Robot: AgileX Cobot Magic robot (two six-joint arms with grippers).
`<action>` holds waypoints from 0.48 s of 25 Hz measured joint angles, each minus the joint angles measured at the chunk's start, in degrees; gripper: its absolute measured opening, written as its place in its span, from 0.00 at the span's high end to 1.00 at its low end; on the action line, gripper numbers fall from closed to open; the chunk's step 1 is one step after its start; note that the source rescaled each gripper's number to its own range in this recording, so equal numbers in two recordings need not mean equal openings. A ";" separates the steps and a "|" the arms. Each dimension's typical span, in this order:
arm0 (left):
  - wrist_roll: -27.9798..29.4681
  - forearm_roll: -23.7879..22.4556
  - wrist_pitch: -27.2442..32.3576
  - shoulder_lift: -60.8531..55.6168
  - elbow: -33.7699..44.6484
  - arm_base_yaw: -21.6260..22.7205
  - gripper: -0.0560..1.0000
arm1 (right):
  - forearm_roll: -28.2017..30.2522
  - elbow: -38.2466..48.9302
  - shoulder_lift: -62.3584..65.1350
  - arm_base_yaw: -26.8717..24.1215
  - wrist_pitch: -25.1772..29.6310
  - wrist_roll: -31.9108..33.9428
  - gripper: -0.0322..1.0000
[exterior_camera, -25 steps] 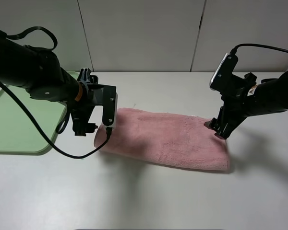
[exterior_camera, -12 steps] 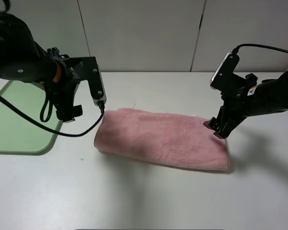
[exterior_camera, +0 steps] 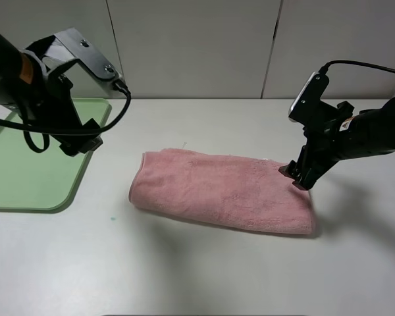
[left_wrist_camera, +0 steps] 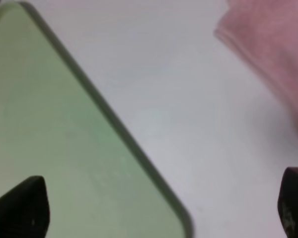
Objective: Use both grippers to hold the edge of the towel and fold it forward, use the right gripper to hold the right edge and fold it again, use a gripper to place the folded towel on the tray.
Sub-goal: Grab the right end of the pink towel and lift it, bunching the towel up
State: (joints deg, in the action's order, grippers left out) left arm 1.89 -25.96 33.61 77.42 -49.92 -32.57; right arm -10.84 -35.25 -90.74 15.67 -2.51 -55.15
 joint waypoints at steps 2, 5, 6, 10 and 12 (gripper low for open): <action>0.68 1.62 0.38 -3.34 1.92 0.00 0.09 | 0.00 0.00 0.00 0.00 0.00 0.08 0.00; 3.78 2.23 0.52 -9.68 5.86 0.00 0.10 | 0.00 0.00 0.00 0.00 -0.02 0.71 0.00; 4.86 2.27 0.64 -11.66 7.26 0.00 0.10 | 0.00 0.00 0.00 0.00 -0.02 0.81 0.00; 8.99 2.48 3.51 -21.61 10.73 0.00 0.11 | 0.00 0.00 0.00 0.00 -0.02 0.98 0.00; 10.04 2.74 6.62 -26.94 11.38 0.00 0.11 | 0.00 0.00 0.00 0.00 -0.02 0.98 0.00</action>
State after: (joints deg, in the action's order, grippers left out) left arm 11.92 -23.22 40.23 50.48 -38.54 -32.57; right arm -10.84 -35.25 -90.74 15.67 -2.53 -54.17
